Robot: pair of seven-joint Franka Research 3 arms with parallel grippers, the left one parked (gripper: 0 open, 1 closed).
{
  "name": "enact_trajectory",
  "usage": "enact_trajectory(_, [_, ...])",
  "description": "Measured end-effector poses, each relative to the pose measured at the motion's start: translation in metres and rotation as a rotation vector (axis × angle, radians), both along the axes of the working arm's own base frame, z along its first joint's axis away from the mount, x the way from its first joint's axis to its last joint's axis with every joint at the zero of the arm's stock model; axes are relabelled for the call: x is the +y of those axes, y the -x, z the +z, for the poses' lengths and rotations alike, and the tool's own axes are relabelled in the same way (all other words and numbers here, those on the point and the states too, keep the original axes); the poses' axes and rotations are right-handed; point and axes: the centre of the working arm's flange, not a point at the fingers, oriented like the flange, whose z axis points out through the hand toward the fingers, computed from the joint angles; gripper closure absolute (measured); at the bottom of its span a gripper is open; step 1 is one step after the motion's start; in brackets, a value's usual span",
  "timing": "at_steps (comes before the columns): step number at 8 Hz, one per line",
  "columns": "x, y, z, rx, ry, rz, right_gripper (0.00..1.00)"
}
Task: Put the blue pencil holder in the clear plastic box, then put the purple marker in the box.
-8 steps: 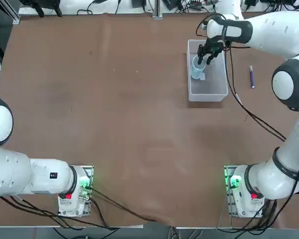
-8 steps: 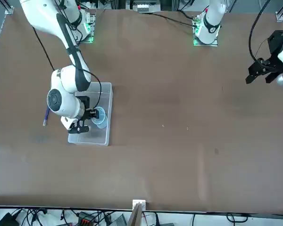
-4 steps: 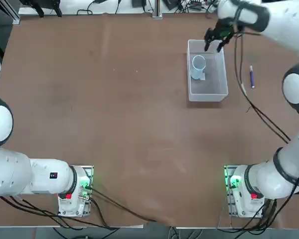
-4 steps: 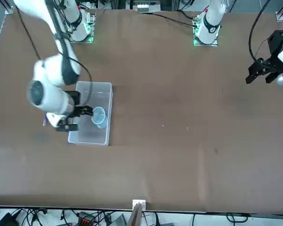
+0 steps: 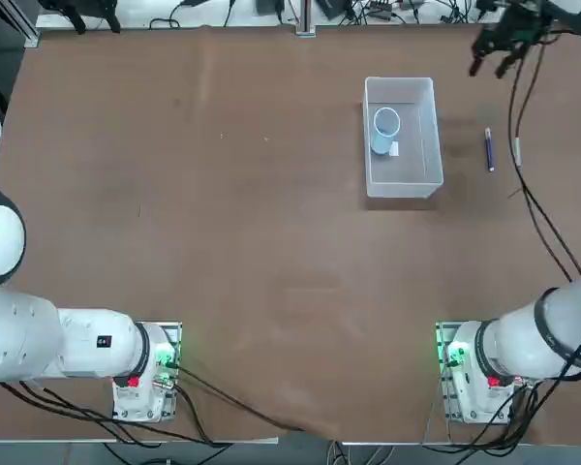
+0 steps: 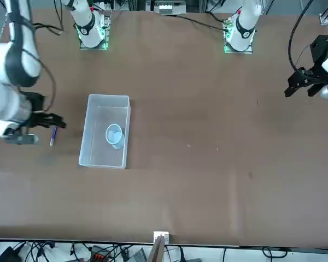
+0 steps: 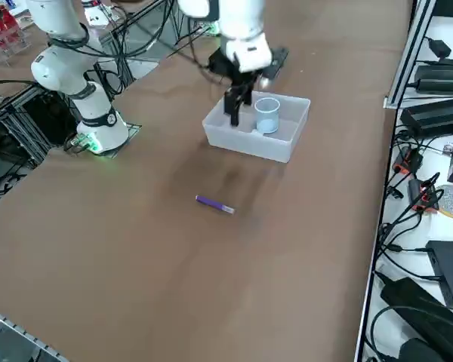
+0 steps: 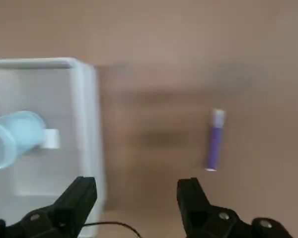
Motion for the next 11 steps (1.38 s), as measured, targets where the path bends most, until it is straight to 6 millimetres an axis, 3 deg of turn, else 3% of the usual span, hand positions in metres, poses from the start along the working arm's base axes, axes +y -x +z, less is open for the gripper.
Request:
enact_trajectory(1, [-0.026, 0.000, -0.018, -0.005, 0.026, -0.021, 0.07])
enact_trajectory(3, [-0.057, 0.004, -0.069, -0.036, 0.048, -0.061, 0.19])
enact_trajectory(6, [-0.074, 0.025, -0.148, -0.046, 0.061, -0.090, 0.19])
enact_trajectory(11, [-0.102, 0.062, -0.221, -0.058, 0.077, -0.142, 0.22])
